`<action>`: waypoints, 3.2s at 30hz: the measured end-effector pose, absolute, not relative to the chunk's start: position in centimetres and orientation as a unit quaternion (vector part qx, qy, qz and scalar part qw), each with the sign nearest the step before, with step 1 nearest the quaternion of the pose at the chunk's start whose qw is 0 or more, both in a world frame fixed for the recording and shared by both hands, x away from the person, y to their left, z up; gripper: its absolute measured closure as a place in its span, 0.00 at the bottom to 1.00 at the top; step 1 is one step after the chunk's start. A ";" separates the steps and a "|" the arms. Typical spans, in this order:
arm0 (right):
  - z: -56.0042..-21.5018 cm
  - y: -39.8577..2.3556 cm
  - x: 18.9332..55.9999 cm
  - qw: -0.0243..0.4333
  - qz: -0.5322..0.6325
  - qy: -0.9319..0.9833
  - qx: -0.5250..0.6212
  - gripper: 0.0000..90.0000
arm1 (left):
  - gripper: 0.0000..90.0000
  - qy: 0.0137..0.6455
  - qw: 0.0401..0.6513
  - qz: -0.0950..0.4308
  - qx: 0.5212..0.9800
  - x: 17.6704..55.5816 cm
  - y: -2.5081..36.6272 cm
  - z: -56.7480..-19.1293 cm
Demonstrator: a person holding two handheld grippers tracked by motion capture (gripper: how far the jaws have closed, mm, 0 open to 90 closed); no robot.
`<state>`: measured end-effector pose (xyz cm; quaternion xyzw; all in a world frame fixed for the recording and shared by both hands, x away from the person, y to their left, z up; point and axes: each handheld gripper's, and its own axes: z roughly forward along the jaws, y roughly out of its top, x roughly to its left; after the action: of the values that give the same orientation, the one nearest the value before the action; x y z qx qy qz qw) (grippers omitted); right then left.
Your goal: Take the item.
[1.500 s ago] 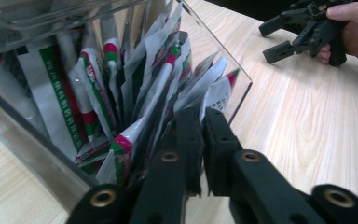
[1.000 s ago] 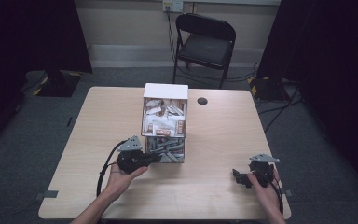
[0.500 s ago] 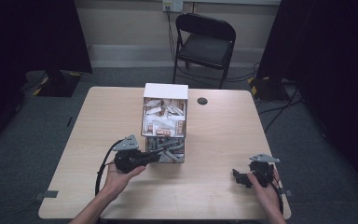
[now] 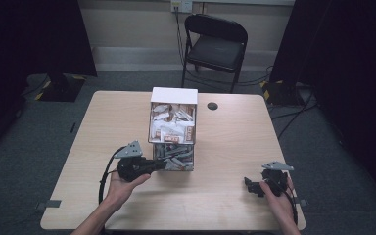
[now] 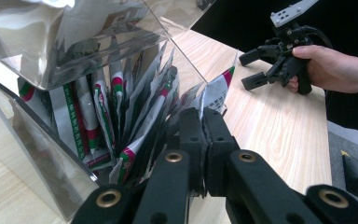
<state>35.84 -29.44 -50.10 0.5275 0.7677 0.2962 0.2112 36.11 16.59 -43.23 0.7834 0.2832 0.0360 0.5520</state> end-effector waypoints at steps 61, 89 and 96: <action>-50.1 -29.4 35.9 0.211 0.296 0.768 0.526 0.00 | 1.00 0.293 0.575 0.060 0.762 33.0 22.6 -38.8; -50.1 -29.4 36.0 0.211 0.296 0.769 0.526 0.00 | 1.00 0.364 0.555 0.107 0.740 35.0 27.7 -38.9; -50.1 -29.4 36.0 0.211 0.296 0.769 0.526 0.00 | 1.00 0.380 0.534 0.111 0.747 36.4 27.5 -39.9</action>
<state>35.96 -29.41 -50.11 0.5264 0.7685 0.2961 0.2111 36.40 27.50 -39.90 0.7470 0.3798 0.1112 0.5342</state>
